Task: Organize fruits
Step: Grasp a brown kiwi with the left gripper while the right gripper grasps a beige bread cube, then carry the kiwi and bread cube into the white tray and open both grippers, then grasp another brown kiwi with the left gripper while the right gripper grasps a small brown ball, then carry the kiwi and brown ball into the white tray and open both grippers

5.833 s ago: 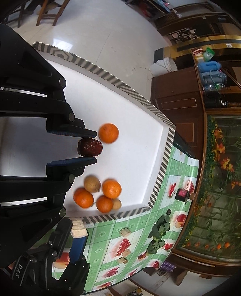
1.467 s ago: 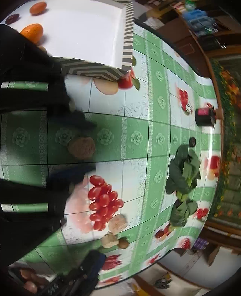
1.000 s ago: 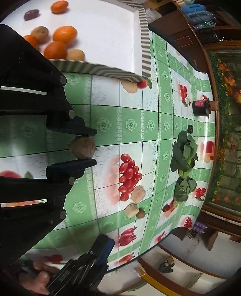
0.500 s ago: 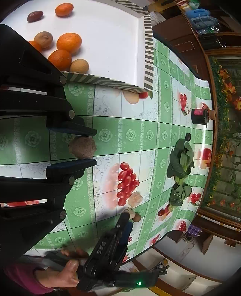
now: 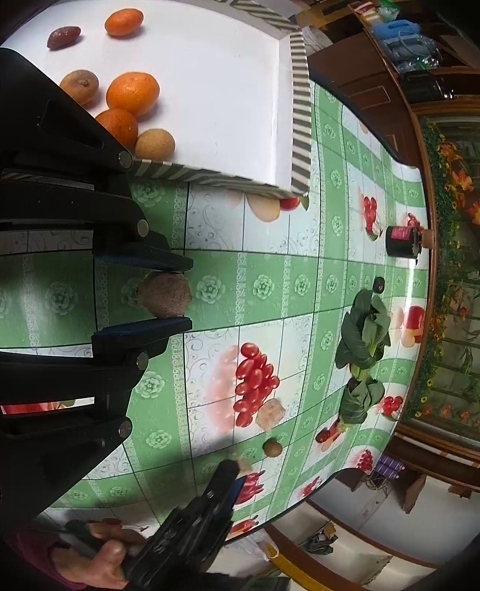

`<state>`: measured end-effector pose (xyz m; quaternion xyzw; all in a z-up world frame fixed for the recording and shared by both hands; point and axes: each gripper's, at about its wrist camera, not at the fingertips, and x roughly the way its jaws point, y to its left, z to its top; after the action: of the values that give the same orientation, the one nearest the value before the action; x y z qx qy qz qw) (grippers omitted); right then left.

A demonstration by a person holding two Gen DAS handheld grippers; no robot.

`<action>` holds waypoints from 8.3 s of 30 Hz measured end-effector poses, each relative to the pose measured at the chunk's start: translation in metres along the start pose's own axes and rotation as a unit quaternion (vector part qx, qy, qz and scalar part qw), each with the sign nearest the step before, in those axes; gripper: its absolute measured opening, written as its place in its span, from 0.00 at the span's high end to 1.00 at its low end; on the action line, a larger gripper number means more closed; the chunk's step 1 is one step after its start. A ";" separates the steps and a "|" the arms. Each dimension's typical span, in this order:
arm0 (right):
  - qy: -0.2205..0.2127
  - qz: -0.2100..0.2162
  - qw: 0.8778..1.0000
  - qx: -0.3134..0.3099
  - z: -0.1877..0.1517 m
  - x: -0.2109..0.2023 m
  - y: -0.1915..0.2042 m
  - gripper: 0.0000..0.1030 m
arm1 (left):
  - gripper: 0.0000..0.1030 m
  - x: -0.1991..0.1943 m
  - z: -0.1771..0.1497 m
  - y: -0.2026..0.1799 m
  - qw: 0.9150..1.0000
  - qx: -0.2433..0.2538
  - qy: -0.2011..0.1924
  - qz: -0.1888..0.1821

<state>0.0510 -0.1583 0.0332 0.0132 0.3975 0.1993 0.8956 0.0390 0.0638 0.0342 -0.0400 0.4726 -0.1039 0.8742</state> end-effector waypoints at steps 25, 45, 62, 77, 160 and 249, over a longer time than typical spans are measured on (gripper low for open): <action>-0.008 0.106 0.992 -0.065 -0.016 -0.032 0.122 0.74 | 0.76 -0.082 -0.038 0.060 0.999 -0.017 -0.043 0.021; 0.019 0.163 0.977 -0.138 -0.010 -0.001 0.243 0.74 | 0.76 -0.116 -0.081 0.161 0.988 -0.083 -0.066 0.115; 0.050 0.189 0.962 -0.189 -0.019 0.023 0.298 0.74 | 0.76 -0.115 -0.093 0.196 0.983 -0.127 -0.058 0.120; 0.074 0.186 0.953 -0.225 -0.022 0.055 0.331 0.74 | 0.76 -0.107 -0.100 0.208 0.980 -0.138 -0.043 0.140; -0.005 -0.026 0.998 0.048 0.022 0.015 -0.061 0.78 | 0.49 0.046 0.057 -0.098 0.999 0.044 -0.009 -0.011; 0.021 0.127 0.985 -0.118 0.014 0.026 0.223 0.79 | 0.70 -0.079 -0.010 0.156 0.991 -0.104 -0.049 0.067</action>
<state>-0.0007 0.0584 0.0648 -0.0463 0.3850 0.3570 0.8498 0.0111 0.2336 0.0666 -0.1046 0.4387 0.0067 0.8925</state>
